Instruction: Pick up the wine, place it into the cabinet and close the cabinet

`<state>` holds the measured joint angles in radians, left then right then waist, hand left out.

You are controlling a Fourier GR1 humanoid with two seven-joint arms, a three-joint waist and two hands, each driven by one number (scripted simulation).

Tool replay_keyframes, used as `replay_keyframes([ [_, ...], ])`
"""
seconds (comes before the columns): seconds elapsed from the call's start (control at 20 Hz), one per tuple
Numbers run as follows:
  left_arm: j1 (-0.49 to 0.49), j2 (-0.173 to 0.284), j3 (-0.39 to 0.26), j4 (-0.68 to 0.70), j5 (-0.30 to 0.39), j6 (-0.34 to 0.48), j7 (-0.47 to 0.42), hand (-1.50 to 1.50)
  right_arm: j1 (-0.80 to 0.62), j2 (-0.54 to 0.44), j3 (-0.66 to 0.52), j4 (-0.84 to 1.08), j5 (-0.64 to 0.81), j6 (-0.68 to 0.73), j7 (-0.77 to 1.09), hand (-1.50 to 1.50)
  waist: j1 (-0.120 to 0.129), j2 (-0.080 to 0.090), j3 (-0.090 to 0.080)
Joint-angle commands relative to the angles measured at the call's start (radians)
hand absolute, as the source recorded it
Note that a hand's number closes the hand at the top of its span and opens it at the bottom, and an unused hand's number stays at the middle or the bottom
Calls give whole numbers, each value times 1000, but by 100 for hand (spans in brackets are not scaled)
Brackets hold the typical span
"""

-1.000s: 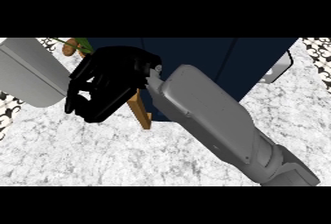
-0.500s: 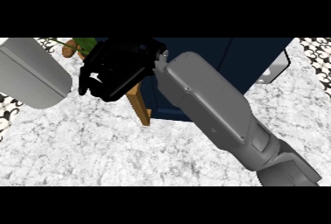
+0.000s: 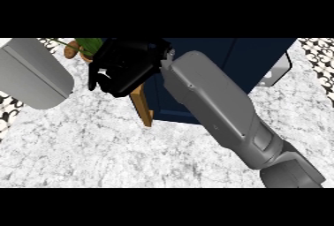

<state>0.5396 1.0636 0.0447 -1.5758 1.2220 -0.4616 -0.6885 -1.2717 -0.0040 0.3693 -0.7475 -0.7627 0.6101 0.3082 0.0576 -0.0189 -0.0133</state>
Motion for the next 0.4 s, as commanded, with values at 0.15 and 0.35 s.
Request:
replay_keyframes([
  [0.15,-19,5,20,-18,-7,-20,5,-150,-1,-151,-112,78,69,-158,-119,150,-32,34,12],
  [0.35,-18,-10,7,-30,-34,-15,12,-150,6,-169,-117,73,73,-141,-129,150,-33,34,12],
])
